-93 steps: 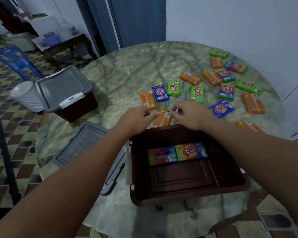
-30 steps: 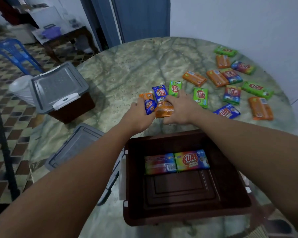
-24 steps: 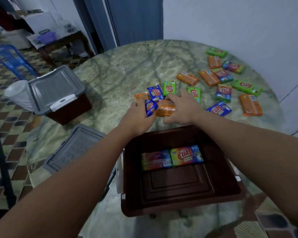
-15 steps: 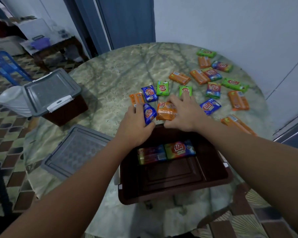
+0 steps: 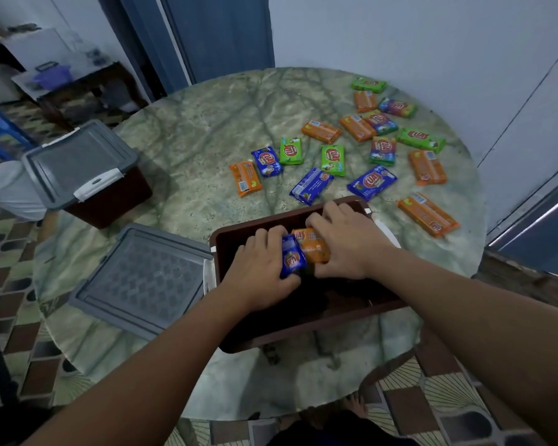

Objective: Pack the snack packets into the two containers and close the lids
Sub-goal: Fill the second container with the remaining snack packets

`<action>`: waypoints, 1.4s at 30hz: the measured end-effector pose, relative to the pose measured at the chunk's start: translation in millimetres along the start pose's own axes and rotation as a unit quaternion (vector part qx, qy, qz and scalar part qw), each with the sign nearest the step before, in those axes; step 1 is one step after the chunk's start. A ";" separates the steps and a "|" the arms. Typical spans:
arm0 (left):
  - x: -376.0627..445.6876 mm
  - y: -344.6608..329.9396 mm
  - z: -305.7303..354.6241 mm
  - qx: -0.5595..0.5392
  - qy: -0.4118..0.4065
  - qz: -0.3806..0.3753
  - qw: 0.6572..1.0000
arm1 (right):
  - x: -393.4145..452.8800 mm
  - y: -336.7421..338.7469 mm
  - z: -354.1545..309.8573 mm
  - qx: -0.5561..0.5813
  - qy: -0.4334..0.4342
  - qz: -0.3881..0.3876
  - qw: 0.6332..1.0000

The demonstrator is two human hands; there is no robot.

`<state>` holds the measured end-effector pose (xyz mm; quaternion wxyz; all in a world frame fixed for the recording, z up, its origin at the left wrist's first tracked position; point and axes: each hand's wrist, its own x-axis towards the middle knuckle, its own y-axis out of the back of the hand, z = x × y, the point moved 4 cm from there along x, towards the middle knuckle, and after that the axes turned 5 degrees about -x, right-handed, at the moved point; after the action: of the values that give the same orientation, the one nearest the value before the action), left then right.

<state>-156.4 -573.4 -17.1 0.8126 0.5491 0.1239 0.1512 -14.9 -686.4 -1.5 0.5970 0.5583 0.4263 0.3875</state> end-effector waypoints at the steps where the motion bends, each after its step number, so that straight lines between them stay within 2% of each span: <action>1: -1.4 -4.2 0.3 0.006 0.001 -0.026 1.000 | -2.7 -3.6 -2.0 -0.017 0.012 -0.022 1.000; 8: -8.2 -25.4 4.4 0.021 -0.006 -0.147 0.989 | -8.7 -24.2 -8.3 -0.054 0.053 -0.143 0.987; 14: -10.1 -39.7 4.5 0.063 -0.031 -0.157 0.985 | -15.5 -41.1 -11.6 -0.055 0.066 -0.198 0.976; 18: -9.1 -45.4 0.7 0.079 -0.032 -0.165 0.983 | -15.7 -45.5 -12.0 -0.048 0.059 -0.201 0.977; 24: -2.3 -50.9 0.2 0.083 -0.038 -0.169 0.981 | -12.9 -43.8 -9.9 -0.069 0.049 -0.182 0.980; 27: -4.3 -41.3 4.7 0.089 -0.046 -0.159 0.982 | -12.4 -37.3 -9.0 -0.032 0.051 -0.158 0.986; 29: -4.9 -23.4 11.0 0.085 -0.063 -0.104 0.989 | -9.1 -24.3 -9.3 0.016 0.060 -0.090 0.994; 32: 1.5 13.6 13.1 0.083 -0.091 0.057 0.991 | -0.8 3.0 -9.6 0.017 0.105 0.098 0.990; 34: 9.5 35.2 5.5 0.098 -0.084 0.150 0.980 | 4.0 19.4 -3.3 -0.006 0.086 0.205 0.975; 35: 14.6 43.0 -0.2 0.116 -0.072 0.173 0.975 | 7.6 25.1 1.0 -0.017 0.062 0.218 0.974; 37: 27.0 51.4 -12.9 0.150 -0.043 0.154 0.976 | 16.1 28.8 9.6 -0.020 0.029 0.192 0.981; 42: 51.0 53.3 -28.8 0.109 0.009 -0.004 0.994 | 36.3 17.7 20.6 0.001 0.007 0.052 0.999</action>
<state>-125.7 -510.6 20.1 0.7474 0.6326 0.1489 0.1384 16.9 -658.0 13.6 0.5722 0.5775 0.4014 0.4218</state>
